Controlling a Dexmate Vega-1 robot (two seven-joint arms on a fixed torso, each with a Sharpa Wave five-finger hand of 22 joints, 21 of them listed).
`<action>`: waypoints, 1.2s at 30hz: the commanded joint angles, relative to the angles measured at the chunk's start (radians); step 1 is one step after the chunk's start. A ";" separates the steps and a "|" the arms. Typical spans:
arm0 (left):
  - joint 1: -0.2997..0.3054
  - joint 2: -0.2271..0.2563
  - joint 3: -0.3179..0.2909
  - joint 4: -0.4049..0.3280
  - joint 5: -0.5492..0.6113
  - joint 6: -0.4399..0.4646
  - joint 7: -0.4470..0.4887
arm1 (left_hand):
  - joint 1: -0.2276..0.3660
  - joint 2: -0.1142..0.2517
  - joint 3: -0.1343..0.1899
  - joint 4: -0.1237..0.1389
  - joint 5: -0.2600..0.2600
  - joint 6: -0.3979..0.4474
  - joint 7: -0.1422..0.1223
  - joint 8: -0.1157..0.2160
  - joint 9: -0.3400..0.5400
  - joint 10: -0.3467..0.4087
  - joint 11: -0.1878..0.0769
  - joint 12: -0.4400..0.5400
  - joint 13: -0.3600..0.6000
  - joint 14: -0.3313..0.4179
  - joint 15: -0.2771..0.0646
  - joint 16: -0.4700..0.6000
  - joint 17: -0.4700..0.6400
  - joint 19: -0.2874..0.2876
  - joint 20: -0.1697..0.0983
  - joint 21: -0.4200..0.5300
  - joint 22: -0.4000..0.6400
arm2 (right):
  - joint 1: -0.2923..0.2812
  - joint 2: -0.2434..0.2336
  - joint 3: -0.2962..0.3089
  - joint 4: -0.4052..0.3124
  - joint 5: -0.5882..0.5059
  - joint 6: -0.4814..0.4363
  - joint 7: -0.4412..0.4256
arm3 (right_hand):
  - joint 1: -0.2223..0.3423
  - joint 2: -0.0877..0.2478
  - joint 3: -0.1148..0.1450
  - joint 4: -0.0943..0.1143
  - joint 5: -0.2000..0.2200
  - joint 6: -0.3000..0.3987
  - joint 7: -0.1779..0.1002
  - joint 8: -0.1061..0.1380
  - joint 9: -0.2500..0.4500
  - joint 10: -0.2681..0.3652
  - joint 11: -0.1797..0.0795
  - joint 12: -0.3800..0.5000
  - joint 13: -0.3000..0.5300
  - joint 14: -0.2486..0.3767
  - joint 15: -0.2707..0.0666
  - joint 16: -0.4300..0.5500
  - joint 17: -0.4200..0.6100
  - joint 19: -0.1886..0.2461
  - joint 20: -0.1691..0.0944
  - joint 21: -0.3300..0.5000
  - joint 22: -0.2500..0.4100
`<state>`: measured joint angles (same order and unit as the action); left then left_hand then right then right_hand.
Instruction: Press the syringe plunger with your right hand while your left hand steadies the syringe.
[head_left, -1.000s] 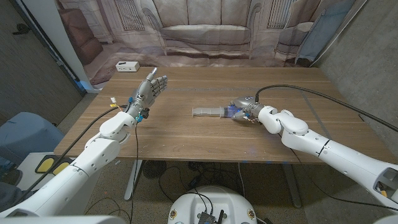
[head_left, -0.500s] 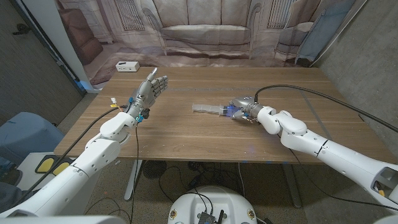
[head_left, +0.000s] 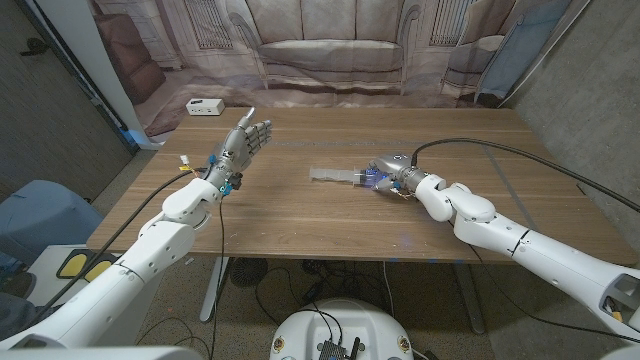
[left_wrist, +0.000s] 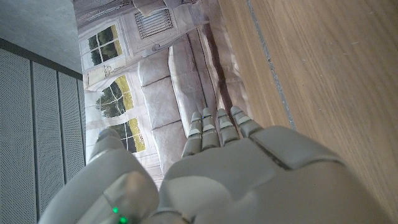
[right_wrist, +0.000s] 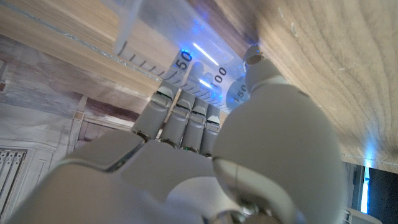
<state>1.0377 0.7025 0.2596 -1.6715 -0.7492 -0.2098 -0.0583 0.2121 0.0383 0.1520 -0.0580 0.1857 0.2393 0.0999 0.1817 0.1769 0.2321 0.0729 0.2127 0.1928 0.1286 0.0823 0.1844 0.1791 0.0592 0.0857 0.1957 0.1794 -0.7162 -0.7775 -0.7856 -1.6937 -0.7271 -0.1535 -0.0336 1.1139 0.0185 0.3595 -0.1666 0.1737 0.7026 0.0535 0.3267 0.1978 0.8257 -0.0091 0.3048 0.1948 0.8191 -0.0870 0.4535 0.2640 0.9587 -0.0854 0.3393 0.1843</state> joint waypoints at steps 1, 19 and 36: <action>-0.010 -0.004 0.005 0.008 0.002 0.006 -0.001 | -0.001 0.009 -0.005 0.003 0.009 0.008 -0.003 0.008 0.003 0.004 -0.006 0.002 0.004 0.009 -0.005 0.005 0.002 0.003 0.008 0.001 0.001 | -0.028 0.006 0.035 -0.001 0.017 0.023 -0.110 | 0.150 0.129 -0.019 0.004 0.004 0.140 -0.103 0.008 0.007 0.039 -0.002 -0.004 0.006 0.078 -0.123 0.057 0.042 0.092 -0.076 0.032 0.009; -0.013 0.000 0.005 -0.004 0.010 0.009 0.007 | -0.001 0.010 -0.006 0.003 0.010 0.010 -0.004 0.008 0.003 0.005 -0.003 0.002 0.004 0.009 -0.005 0.005 0.002 0.002 0.009 0.001 0.001 | -0.059 -0.006 0.087 -0.007 0.108 0.066 -0.155 | 0.103 0.155 -0.034 0.057 0.000 0.219 -0.089 0.018 0.007 0.101 0.010 -0.005 0.008 0.122 -0.107 0.035 0.027 0.097 -0.062 0.063 0.012; -0.009 0.021 -0.001 -0.036 0.015 0.039 0.026 | -0.001 0.012 -0.006 0.002 0.010 0.011 -0.003 0.008 0.003 0.005 -0.007 0.001 0.004 0.010 -0.004 0.005 0.002 0.002 0.010 0.002 0.001 | -0.090 0.031 0.169 0.055 0.412 0.164 -0.106 | 0.080 0.159 -0.032 0.078 0.004 0.233 -0.094 0.007 0.002 0.119 0.014 -0.017 0.006 0.137 -0.104 0.019 0.027 0.087 -0.057 0.075 0.013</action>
<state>1.0296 0.7119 0.2624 -1.6905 -0.7384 -0.1930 -0.0445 0.2081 0.0423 0.1520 -0.0580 0.1857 0.2430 0.0962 0.1817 0.1769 0.2322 0.0730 0.2127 0.1928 0.1340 0.0766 0.1844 0.1791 0.0592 0.0856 0.1957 0.1791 -0.7796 -0.7790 -0.6813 -1.6885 -0.5313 -0.0524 -0.1769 1.1278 0.0042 0.2960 -0.1217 0.1745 0.7777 0.0643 0.3378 0.1975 0.9365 0.0053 0.2889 0.1980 0.9185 -0.1021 0.4762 0.2875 1.0490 -0.1478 0.4071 0.1952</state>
